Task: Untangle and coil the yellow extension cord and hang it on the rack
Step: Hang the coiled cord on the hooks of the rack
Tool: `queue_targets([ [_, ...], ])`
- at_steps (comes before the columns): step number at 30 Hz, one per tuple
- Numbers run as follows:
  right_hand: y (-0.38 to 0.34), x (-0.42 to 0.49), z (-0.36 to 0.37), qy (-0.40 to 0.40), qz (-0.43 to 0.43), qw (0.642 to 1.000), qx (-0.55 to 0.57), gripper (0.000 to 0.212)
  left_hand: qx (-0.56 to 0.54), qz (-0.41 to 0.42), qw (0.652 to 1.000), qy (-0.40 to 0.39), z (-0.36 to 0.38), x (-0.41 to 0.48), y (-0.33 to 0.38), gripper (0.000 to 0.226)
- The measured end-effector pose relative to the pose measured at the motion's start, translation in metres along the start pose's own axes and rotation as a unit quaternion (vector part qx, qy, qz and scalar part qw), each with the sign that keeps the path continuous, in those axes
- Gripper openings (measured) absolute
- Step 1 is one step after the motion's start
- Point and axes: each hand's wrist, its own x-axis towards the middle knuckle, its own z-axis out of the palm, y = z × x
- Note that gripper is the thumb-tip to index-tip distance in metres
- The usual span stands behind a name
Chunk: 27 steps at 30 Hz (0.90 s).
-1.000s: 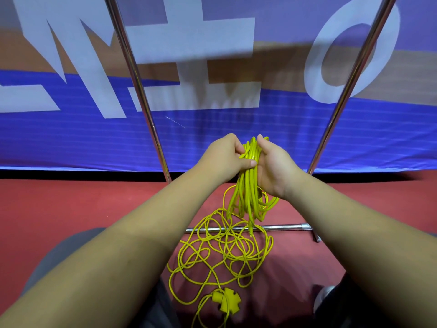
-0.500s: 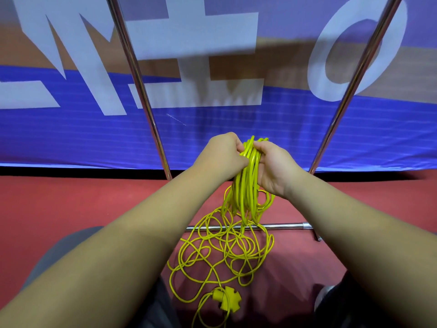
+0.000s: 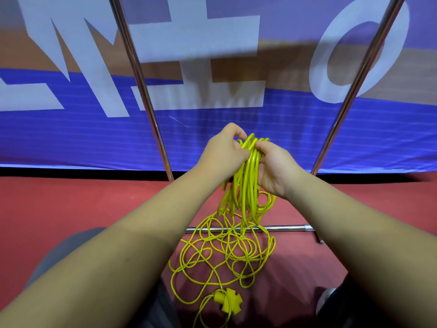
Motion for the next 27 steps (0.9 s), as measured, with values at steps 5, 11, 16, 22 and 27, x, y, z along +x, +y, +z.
queue_targets([
  [5, -0.002, -0.003, 0.002, 0.000, -0.009, 1.000, -0.006, 0.040, -0.035, 0.001, 0.999, -0.037, 0.006, -0.003, 0.001, 0.031],
  [11, -0.001, -0.005, 0.000, 0.038, 0.000, 0.998, -0.054, 0.040, -0.101, -0.040, 0.993, -0.036, 0.003, 0.003, -0.006, 0.009],
  [16, 0.001, -0.006, 0.000, -0.004, 0.013, 0.998, -0.054, 0.051, -0.151, -0.076, 0.985, -0.021, -0.003, 0.004, 0.002, 0.007],
  [22, -0.003, -0.010, -0.002, -0.085, 0.017, 0.990, -0.114, 0.036, -0.174, -0.155, 0.972, 0.016, -0.013, 0.013, 0.002, 0.027],
  [27, -0.003, -0.010, -0.001, -0.088, 0.005, 0.975, -0.202, 0.018, -0.058, -0.144, 0.988, 0.014, -0.027, 0.023, -0.003, 0.024],
])
